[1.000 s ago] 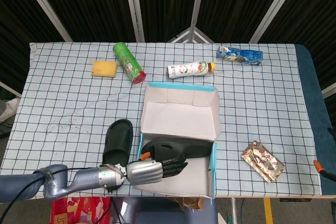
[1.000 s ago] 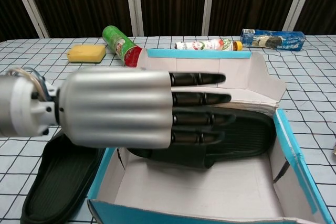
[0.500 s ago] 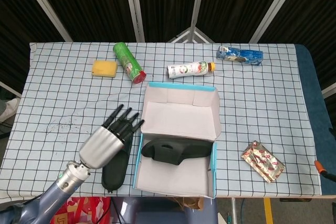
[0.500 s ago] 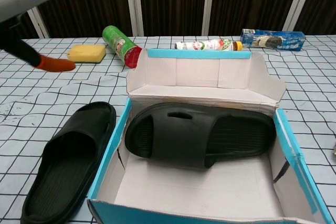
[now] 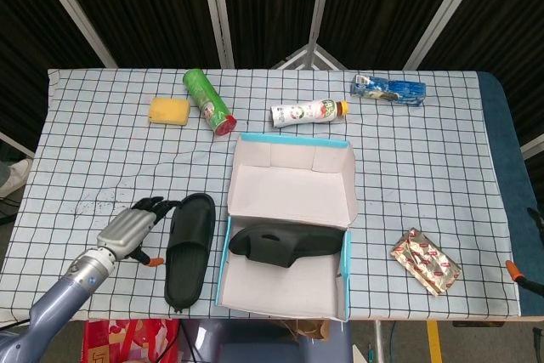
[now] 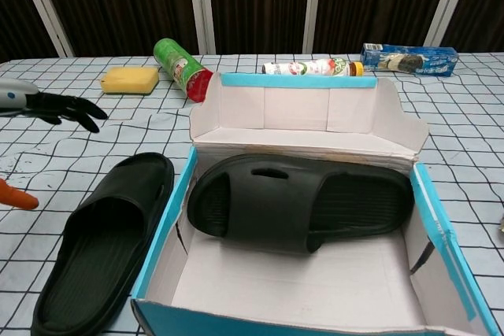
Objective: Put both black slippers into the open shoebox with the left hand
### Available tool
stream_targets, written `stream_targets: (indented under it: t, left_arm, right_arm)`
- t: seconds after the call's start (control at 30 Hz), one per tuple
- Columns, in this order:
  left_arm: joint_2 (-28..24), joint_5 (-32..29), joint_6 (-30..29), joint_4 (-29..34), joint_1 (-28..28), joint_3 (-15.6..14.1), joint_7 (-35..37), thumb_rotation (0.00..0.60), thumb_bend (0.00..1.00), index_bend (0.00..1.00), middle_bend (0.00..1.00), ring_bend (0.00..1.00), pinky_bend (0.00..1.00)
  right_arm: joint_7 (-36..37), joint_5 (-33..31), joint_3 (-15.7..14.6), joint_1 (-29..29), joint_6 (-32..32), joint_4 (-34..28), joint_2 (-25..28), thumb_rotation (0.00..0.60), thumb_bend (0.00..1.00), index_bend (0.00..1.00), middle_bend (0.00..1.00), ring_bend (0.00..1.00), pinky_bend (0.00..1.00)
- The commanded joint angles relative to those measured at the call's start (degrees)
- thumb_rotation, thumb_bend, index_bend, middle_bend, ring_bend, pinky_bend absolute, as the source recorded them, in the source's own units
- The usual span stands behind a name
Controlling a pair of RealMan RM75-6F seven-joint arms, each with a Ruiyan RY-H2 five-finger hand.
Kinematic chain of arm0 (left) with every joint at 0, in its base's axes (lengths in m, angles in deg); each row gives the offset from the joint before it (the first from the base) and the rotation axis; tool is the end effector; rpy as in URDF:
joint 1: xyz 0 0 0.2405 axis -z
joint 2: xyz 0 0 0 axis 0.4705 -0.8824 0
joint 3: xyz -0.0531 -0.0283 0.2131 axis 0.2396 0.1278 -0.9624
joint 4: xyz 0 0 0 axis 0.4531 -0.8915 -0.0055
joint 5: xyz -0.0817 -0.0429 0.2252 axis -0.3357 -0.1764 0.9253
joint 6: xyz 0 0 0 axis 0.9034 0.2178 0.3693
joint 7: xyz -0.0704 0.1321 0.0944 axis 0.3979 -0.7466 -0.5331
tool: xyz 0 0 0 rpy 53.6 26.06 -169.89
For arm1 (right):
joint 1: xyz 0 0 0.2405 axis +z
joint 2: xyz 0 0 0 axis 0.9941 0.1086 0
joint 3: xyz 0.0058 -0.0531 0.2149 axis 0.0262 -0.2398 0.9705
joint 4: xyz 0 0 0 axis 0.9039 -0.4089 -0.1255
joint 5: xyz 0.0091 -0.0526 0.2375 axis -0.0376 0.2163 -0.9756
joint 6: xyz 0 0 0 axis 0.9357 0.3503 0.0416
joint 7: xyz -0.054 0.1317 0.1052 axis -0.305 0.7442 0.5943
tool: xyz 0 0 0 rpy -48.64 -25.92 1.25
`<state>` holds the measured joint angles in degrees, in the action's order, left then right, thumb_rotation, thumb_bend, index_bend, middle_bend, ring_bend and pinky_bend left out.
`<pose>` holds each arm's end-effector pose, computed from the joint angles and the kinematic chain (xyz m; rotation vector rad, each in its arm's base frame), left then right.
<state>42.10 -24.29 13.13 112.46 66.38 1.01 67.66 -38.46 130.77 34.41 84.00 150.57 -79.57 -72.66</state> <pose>-0.1488 0.2675 0.0030 -1.9290 -1.3405 -0.6584 -0.3630 -0.1905 0.1752 1.2603 -1.0086 0.9106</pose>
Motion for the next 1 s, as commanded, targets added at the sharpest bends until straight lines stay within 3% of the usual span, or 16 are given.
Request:
stream_targets:
  t: [0.03, 0.4, 0.73, 0.83, 1.0]
  left_arm:
    - [-0.5, -9.0, 4.6, -0.9, 6.7, 0.0, -2.6, 0.600, 0.25, 0.00, 0.09, 0.00, 0.00]
    - [6.4, -22.1, 1.7, -4.5, 15.5, -2.5, -10.0, 0.600, 0.25, 0.00, 0.09, 0.00, 0.00]
    - [10.5, -25.8, -0.3, -8.5, 18.3, -4.1, -12.3, 0.600, 0.25, 0.01, 0.10, 0.00, 0.00]
    - [11.6, -26.2, -0.5, -9.9, 18.8, -4.5, -12.8, 0.600, 0.25, 0.04, 0.10, 0.00, 0.00]
    - [13.1, -26.6, -1.5, -10.9, 19.3, -5.0, -13.4, 0.600, 0.25, 0.17, 0.13, 0.00, 0.00]
  right_arm:
    - [0.1, 0.0, -0.1, 0.1, -0.2, 0.2, 0.0, 0.600, 0.31, 0.06, 0.02, 0.00, 0.00]
    - [0.2, 0.0, -0.2, 0.4, -1.1, 0.3, 0.0, 0.600, 0.31, 0.06, 0.02, 0.00, 0.00]
    - [-0.4, -0.1, -0.3, 0.6, -1.7, 0.1, 0.0, 0.600, 0.31, 0.06, 0.02, 0.00, 0.00]
    - [-0.5, 0.0, -0.3, 0.6, -1.6, 0.0, 0.1, 0.600, 0.31, 0.06, 0.02, 0.00, 0.00]
    - [-0.7, -0.2, -0.4, 0.7, -1.9, 0.0, 0.1, 0.600, 0.31, 0.06, 0.02, 0.00, 0.00]
